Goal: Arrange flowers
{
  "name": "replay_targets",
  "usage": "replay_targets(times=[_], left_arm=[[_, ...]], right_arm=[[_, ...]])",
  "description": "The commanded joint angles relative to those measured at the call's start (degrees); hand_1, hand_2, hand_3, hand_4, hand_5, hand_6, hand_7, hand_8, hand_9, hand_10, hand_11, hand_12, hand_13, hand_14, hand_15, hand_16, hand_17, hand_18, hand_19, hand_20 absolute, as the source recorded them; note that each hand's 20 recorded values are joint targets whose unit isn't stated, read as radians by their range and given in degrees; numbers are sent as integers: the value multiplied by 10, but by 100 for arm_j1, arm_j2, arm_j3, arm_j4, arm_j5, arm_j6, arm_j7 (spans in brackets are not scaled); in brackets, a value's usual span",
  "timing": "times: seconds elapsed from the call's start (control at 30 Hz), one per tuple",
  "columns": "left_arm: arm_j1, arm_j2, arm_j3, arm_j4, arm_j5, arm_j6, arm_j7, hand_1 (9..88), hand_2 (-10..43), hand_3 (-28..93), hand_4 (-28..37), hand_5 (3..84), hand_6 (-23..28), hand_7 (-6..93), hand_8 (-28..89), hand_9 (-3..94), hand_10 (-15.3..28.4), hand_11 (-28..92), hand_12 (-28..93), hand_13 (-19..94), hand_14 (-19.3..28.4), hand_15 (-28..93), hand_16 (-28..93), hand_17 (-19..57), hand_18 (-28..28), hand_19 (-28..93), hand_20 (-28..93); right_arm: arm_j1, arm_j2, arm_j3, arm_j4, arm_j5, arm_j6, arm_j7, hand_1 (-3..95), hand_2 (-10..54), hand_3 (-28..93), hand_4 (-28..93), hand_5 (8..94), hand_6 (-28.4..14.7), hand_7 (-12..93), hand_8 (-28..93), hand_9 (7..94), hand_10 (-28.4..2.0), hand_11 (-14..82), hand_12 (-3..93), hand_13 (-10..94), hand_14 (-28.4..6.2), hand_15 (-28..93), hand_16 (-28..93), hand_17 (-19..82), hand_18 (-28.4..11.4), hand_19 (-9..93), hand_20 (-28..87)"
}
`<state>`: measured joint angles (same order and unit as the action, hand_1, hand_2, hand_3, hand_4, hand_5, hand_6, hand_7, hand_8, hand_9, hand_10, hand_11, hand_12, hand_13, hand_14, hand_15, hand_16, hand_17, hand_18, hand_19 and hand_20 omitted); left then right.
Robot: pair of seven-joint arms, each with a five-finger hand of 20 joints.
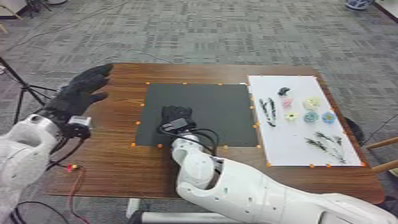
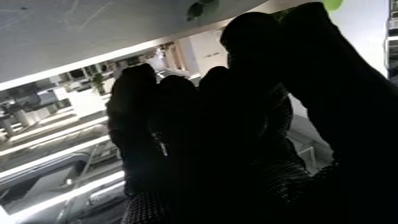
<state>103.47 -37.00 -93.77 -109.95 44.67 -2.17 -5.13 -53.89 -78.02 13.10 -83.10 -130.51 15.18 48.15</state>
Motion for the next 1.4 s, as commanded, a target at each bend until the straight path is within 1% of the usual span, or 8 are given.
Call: replay_targets(times=[0.03,0.2,0.3,0.63,0.83,1.0,1.3,1.4], left_arm=[[-2060,266,1037,21,-430,-103,-134,262,-95,647,-283,153,4,188,-98,90,61,64,231,-3,77,212,11,-181,175,327,100],[-3060,408,1774,209,-810,-124,-114,259,-95,653,-283,154,6,189,-97,89,63,68,228,-5,79,218,8,-183,180,335,95],[-3337,434,1969,292,-773,-172,-133,259,-95,655,-283,155,6,189,-96,89,63,70,227,-5,79,218,5,-183,181,338,91],[-3660,275,2279,396,-552,-388,-110,259,-95,656,-283,156,7,188,-97,88,63,73,224,-6,80,221,3,-184,181,341,87],[-3749,207,2407,438,-549,-438,-100,259,-95,658,-283,156,8,187,-96,88,63,73,222,-6,80,217,3,-184,181,340,86],[-3599,234,2287,382,-555,-439,-126,260,-95,658,-283,157,8,187,-96,88,62,72,222,-6,80,217,4,-184,180,339,86],[-2184,531,984,-192,-531,-113,-110,259,-95,657,-283,157,8,186,-95,87,62,71,223,-6,80,217,6,-185,180,339,86],[-1883,553,716,-289,-536,-63,-107,256,-95,659,-283,157,8,184,-95,88,62,70,223,-6,81,218,6,-185,180,339,86]], right_arm=[[-86,201,-184,147,136,-115,113,399,-95,857,-182,769,-17,581,265,806,-104,677,622,708,-121,836,427,303,-231,842,457],[-76,240,-209,121,195,-132,106,399,-95,856,-183,768,-17,582,264,805,-104,676,622,707,-121,836,427,302,-231,841,457],[-97,234,-183,131,181,-134,70,402,-95,854,-186,766,-16,582,263,801,-104,676,622,705,-122,836,427,301,-231,840,457],[-195,147,-121,292,93,-178,-14,406,-95,850,-197,765,-14,581,259,803,-104,676,617,707,-120,835,421,301,-230,839,458],[-127,81,-236,470,125,-72,-5,408,-95,852,-209,765,-13,579,258,803,-103,674,618,707,-119,835,418,302,-230,839,458],[-115,109,-195,376,173,-76,-32,407,-95,851,-209,762,-12,578,258,799,-102,672,621,706,-117,834,419,303,-228,839,457],[-26,890,57,-535,326,-822,-630,315,-69,869,-153,745,-9,456,141,761,-100,670,653,662,-124,834,439,264,-227,821,465],[68,1177,-122,-790,337,-761,-763,270,-7,923,-28,736,-12,396,75,758,-98,587,801,639,-134,836,443,248,-228,806,481]])
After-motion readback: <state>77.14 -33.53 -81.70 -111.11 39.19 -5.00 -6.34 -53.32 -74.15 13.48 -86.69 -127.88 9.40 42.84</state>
